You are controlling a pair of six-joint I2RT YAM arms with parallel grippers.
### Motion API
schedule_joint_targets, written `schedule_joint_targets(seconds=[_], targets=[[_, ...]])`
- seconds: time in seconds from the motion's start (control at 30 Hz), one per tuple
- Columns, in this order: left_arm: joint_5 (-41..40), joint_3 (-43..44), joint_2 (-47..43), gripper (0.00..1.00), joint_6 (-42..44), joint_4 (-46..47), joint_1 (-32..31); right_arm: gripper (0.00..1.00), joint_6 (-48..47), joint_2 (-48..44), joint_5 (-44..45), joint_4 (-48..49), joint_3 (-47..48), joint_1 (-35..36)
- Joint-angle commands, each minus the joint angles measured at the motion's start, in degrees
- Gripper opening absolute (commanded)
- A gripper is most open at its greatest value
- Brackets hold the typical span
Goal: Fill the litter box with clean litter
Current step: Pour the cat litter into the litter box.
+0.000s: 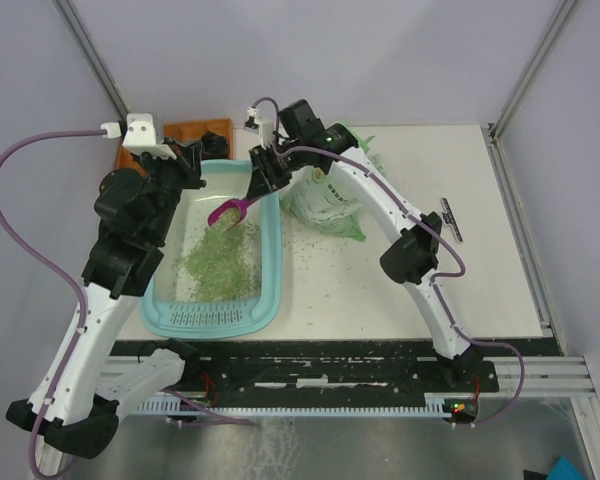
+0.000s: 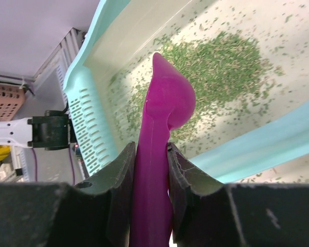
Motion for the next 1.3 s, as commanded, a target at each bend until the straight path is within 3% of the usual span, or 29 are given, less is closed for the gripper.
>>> schedule_joint_targets(seconds=[0.0, 0.43, 0.77, 0.87, 1.07, 1.27], targets=[[-2.3, 1.7, -0.8, 0.03, 2.5, 1.7, 0.3, 0.02, -2.5, 0.5, 4.0, 3.8, 5.7, -0.7], [-3.1, 0.8, -0.5, 0.03, 2.5, 1.9, 0.3, 0.02, -5.7, -5.5, 12.1, 17.3, 6.6, -3.9], [-2.1, 0.1, 0.9, 0.07, 2.6, 4.0, 0.3, 0.02, -23.0, -18.0, 17.3, 12.4, -7.2, 1.9], [-1.8, 0.1, 1.5, 0.13, 2.7, 4.2, 0.3, 0.02, -26.7, -20.9, 19.1, 11.2, -11.6, 4.2], [-0.3, -0.4, 2.0, 0.39, 2.6, 5.1, 0.3, 0.02, -25.6, -21.1, 21.4, 8.7, -11.2, 4.3], [9.1, -0.9, 4.2, 0.57, 2.5, 8.4, 0.3, 0.01, -23.7, -23.3, 22.8, 3.1, -10.3, 2.6]])
